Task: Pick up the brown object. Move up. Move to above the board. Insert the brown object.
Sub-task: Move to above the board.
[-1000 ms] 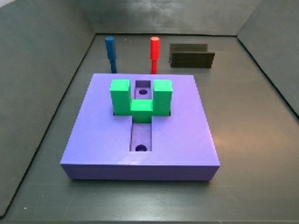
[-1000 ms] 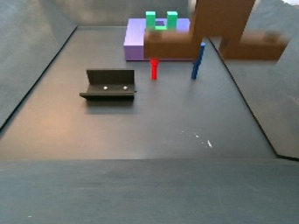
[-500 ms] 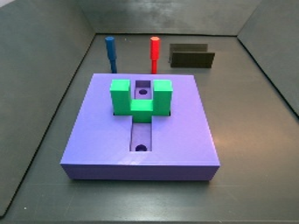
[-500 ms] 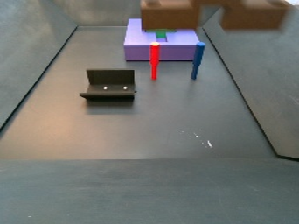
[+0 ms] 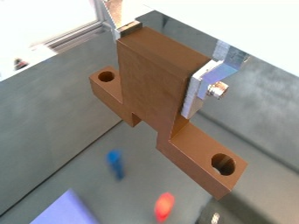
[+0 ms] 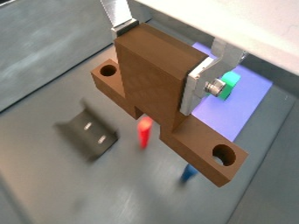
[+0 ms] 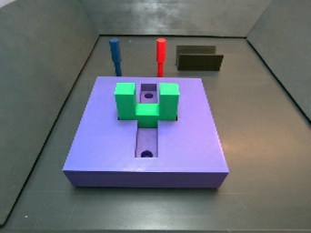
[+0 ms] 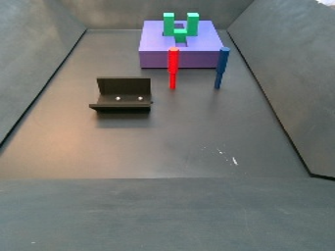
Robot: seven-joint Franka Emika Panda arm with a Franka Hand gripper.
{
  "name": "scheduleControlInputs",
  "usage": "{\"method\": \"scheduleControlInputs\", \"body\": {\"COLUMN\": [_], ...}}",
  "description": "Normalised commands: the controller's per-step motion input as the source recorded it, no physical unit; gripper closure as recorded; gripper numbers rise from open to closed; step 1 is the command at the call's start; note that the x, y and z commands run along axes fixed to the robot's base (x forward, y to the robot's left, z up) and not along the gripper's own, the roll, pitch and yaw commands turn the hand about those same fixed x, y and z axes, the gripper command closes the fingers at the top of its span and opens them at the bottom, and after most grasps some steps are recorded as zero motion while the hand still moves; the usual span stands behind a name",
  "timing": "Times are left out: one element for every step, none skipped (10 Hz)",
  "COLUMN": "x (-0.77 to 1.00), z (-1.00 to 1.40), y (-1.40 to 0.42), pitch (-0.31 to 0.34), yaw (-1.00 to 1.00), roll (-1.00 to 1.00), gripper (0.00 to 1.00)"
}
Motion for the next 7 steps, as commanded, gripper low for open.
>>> {"method": "scheduleControlInputs", "body": {"x": [0.14,0.15,0.16,0.20,0.23,0.19,0.16], "z": [0.15,0.16,0.16,0.17,0.18,0.12,0.09], "y": [-1.40,-1.40,-1.40,-1.40,-1.40,-0.94,-0.65], "pitch": [0.033,0.066,0.084,0.125,0.146,0.154,0.156], "yaw": [0.01,0.01,0.01,0.00,0.00,0.01,0.00], "roll": [-0.01,0.01,0.01,-0.01,0.01,0.02,0.02], "gripper": [1.00,1.00,1.00,1.00,1.00,1.00,1.00]}}
